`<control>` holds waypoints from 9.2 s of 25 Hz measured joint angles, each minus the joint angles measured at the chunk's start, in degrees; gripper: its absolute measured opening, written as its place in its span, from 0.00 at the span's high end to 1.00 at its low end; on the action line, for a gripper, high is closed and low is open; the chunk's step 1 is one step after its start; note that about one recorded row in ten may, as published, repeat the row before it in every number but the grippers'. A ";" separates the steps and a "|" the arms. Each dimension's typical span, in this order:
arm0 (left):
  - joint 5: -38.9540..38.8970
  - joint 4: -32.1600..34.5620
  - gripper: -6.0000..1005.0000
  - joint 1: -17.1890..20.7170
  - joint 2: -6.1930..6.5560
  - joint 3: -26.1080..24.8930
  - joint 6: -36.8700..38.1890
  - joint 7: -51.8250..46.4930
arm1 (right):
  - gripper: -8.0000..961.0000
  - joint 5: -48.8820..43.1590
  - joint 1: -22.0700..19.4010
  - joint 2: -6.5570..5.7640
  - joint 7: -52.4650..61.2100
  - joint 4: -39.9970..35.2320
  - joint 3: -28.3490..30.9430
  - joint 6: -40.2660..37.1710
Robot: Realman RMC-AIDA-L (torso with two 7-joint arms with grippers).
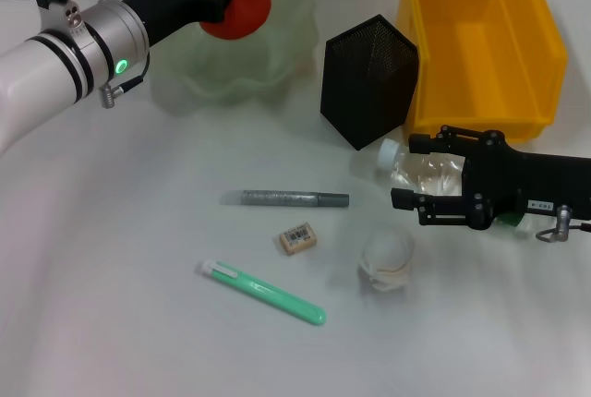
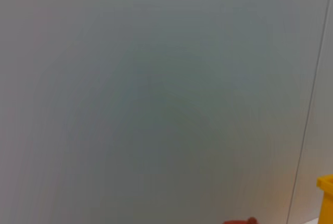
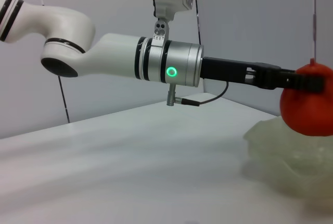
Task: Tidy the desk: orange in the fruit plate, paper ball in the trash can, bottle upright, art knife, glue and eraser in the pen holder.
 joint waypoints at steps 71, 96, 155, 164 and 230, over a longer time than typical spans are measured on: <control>28.48 8.29 0.17 22.40 8.10 -2.91 51.76 -3.98 | 0.41 -16.37 11.96 -0.39 33.88 -25.40 -20.60 -5.86; 28.52 8.46 0.17 21.87 7.50 -4.21 52.58 -4.34 | 0.37 -2.88 5.74 -1.90 33.17 -19.04 -1.27 22.66; 28.87 9.34 0.17 21.09 7.51 -5.00 53.42 -5.02 | 0.17 -43.09 16.42 -0.02 55.01 -20.91 -28.12 5.88; 28.55 9.34 0.17 20.97 7.80 -5.04 53.80 -5.20 | 0.17 -40.50 14.14 0.06 54.58 -25.42 -27.62 2.38; 27.56 -6.01 0.22 11.59 0.04 -23.33 59.26 -10.73 | 0.21 6.63 10.92 0.44 19.66 -2.11 -11.64 -3.59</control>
